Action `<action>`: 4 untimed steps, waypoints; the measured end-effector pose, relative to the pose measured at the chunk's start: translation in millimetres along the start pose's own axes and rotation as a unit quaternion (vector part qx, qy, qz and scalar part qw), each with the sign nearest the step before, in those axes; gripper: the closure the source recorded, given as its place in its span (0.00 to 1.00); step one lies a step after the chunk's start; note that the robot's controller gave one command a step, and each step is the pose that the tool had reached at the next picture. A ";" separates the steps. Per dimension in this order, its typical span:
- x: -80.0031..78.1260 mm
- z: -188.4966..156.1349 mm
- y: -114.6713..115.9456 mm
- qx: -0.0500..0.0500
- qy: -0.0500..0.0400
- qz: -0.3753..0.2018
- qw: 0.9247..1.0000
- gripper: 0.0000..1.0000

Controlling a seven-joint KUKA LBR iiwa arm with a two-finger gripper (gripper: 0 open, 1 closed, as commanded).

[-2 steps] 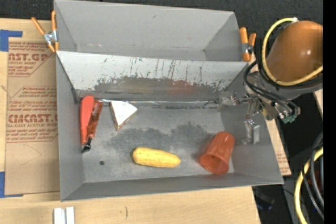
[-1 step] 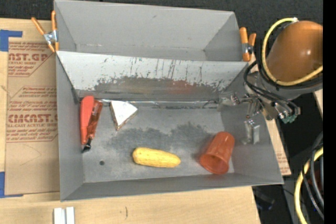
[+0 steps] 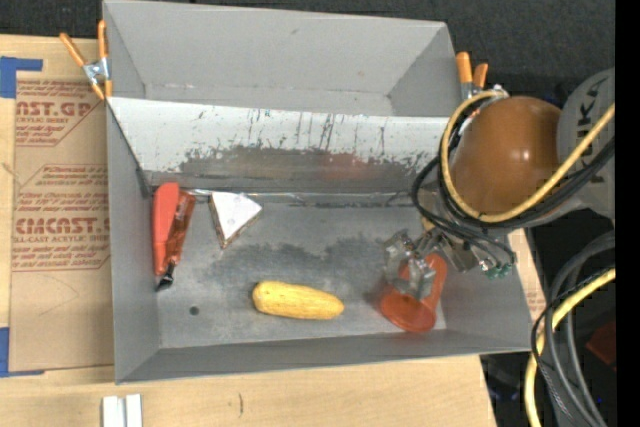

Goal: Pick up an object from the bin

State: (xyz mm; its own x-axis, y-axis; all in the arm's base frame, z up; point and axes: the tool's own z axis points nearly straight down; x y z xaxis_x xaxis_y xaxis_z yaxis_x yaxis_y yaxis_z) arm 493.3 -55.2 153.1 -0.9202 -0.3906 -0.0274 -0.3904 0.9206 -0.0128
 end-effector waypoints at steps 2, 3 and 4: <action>0.0 0.0 -0.1 0.000 0.000 0.000 1.000 0.00; 22.6 71.2 -29.4 -0.001 0.001 -0.120 0.993 1.00; 22.6 71.2 -29.3 -0.001 0.001 -0.121 0.993 1.00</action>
Offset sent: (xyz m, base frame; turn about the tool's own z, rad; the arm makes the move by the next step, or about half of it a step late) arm 0.0000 0.0000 0.0000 0.0000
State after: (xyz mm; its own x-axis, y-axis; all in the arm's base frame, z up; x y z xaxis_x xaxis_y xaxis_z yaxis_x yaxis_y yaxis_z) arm 486.1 -91.1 81.7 -0.7998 -0.5999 -0.0226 -0.5996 0.8001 -0.0175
